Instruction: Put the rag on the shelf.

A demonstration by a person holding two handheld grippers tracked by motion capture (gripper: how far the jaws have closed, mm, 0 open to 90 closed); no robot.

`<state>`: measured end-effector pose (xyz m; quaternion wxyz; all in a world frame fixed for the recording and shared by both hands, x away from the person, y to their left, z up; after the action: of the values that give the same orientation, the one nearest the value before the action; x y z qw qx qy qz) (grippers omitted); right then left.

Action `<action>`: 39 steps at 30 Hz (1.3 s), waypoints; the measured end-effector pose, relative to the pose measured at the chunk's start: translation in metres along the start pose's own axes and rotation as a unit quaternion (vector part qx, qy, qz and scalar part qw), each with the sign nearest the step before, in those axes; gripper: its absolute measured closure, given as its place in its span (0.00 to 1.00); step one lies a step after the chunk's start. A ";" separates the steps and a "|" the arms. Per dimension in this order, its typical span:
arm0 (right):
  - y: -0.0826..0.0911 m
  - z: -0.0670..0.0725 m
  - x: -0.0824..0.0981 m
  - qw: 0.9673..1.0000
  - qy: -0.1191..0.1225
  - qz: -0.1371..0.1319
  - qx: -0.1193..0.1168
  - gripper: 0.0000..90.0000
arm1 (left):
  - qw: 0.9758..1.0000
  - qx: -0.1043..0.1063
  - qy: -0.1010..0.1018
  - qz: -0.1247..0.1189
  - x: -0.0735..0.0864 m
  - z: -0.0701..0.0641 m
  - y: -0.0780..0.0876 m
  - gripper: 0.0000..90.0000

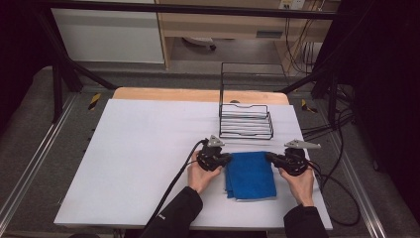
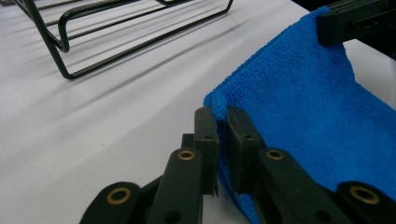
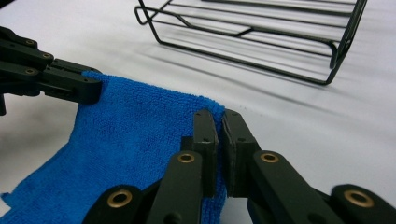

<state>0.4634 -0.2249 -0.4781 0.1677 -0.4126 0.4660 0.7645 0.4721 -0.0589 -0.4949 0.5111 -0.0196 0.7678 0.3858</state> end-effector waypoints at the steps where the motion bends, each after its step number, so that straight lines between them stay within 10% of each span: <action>1: 0.001 0.001 -0.001 1.000 0.000 -0.002 0.000 0.96 | 1.000 0.001 -0.001 -0.003 -0.001 -0.001 0.002 0.93; 39: 0.041 0.018 -0.036 0.995 0.018 -0.101 -0.003 0.96 | 0.996 -0.002 -0.037 -0.085 -0.041 -0.023 0.047 0.93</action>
<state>0.4504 -0.2260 -0.4220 0.2343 -0.4720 0.4229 0.7372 0.4538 -0.0551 -0.4309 0.5699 -0.0718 0.7432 0.3430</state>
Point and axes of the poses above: each handheld gripper's, and its own axes: y roughly backward along the jaws, x roughly out of its underside, z roughly to its left, the point moved 10 cm from there along -y, roughly forward along the jaws, and after that the axes turned 2 degrees about -y, right-handed, at the moved point
